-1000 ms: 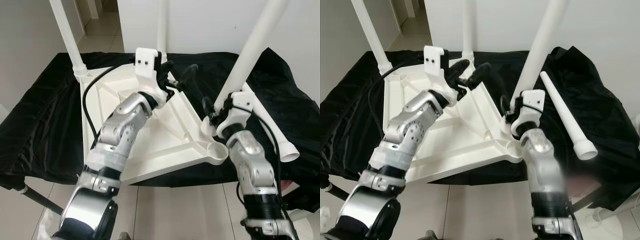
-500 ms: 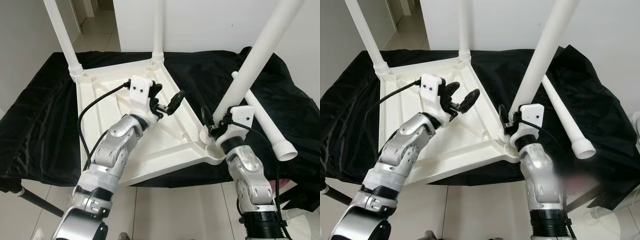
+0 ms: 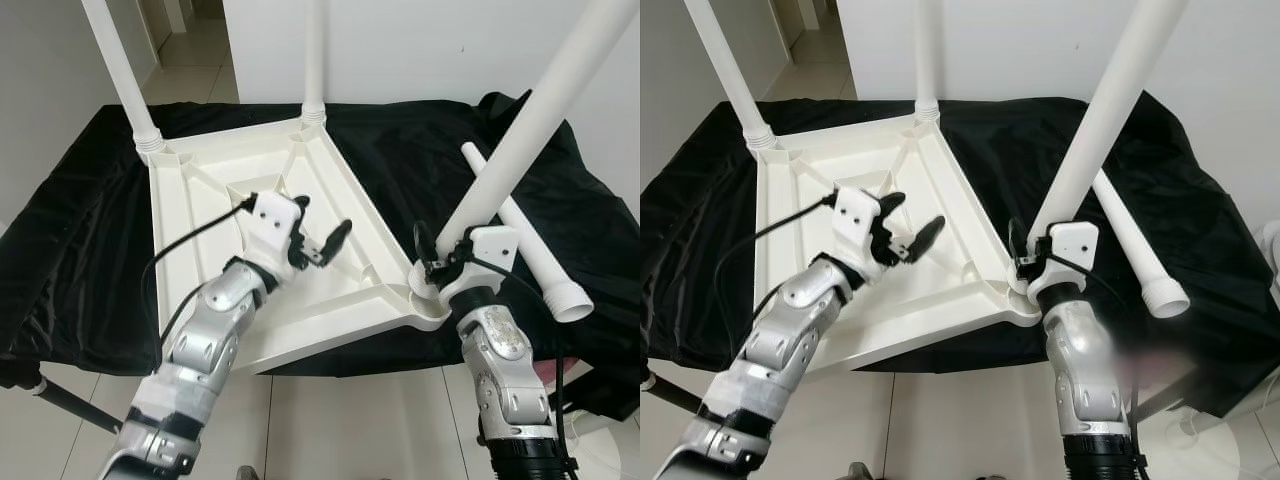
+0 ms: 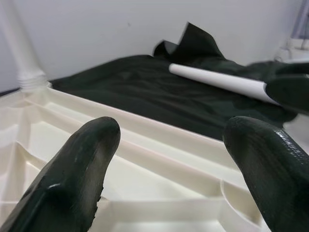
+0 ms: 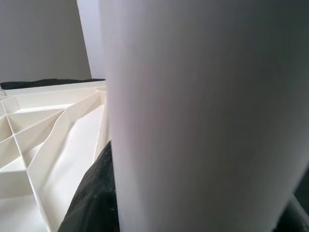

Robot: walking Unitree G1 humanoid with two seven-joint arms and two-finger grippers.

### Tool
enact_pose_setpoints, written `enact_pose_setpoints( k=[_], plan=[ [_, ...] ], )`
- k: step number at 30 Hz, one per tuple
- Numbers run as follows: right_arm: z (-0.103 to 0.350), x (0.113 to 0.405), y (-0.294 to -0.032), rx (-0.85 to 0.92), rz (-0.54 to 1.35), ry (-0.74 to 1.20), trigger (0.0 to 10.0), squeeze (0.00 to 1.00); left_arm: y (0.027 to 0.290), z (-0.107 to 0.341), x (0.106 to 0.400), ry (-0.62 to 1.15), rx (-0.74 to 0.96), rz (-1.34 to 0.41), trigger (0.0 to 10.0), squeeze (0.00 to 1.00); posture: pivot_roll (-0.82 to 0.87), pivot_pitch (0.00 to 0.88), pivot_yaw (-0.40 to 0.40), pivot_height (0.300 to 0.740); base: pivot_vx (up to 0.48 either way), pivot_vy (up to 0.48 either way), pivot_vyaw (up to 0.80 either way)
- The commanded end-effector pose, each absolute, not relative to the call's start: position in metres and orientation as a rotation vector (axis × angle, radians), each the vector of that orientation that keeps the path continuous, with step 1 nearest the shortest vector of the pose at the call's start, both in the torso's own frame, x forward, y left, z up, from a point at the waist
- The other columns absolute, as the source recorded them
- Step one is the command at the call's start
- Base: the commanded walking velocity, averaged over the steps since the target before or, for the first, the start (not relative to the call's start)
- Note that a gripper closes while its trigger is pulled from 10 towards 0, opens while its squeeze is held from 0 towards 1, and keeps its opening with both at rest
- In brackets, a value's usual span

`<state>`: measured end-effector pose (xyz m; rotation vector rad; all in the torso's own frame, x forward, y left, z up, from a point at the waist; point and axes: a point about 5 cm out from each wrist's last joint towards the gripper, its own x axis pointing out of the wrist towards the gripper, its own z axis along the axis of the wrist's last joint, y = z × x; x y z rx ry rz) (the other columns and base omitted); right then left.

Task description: Building children table

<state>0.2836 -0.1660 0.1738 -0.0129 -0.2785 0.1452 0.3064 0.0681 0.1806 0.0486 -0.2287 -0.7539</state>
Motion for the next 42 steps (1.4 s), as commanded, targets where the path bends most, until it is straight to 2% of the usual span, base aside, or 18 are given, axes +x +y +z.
enact_pose_setpoints(
  k=[1, 18, 27, 30, 35, 42],
  plan=[
    [0.168, 0.280, -0.165, -0.031, 0.159, -0.264, 10.0, 0.00, 0.065, 0.175, 0.298, -0.215, 0.080, -0.837, 10.0, 0.00, -0.04, 0.071, 0.012, 0.740, 0.000, 0.000, 0.00],
    [0.149, 0.261, -0.163, -0.163, 0.244, -0.243, 10.0, 0.00, 0.061, 0.161, 0.282, -0.147, 0.082, -0.885, 10.0, 0.00, -0.04, 0.064, -0.001, 0.740, 0.000, 0.000, 0.00],
    [0.140, 0.261, -0.167, -0.190, 0.272, -0.218, 10.0, 0.00, 0.061, 0.165, 0.284, -0.147, 0.071, -0.875, 10.0, 0.00, -0.04, 0.059, 0.002, 0.740, 0.000, 0.000, 0.00],
    [0.134, 0.262, -0.163, -0.199, 0.342, -0.190, 10.0, 0.00, 0.061, 0.165, 0.284, -0.151, 0.074, -0.874, 10.0, 0.00, -0.04, 0.057, 0.004, 0.740, 0.000, 0.000, 0.00],
    [0.130, 0.269, -0.162, -0.261, 0.389, -0.148, 10.0, 0.00, 0.059, 0.167, 0.285, -0.158, 0.073, -0.872, 10.0, 0.00, -0.04, 0.054, 0.002, 0.740, 0.000, 0.000, 0.00],
    [0.124, 0.273, -0.163, -0.256, 0.427, -0.093, 10.0, 0.00, 0.060, 0.170, 0.286, -0.166, 0.074, -0.864, 10.0, 0.00, -0.04, 0.049, -0.002, 0.740, 0.000, 0.000, 0.00]
  ],
)
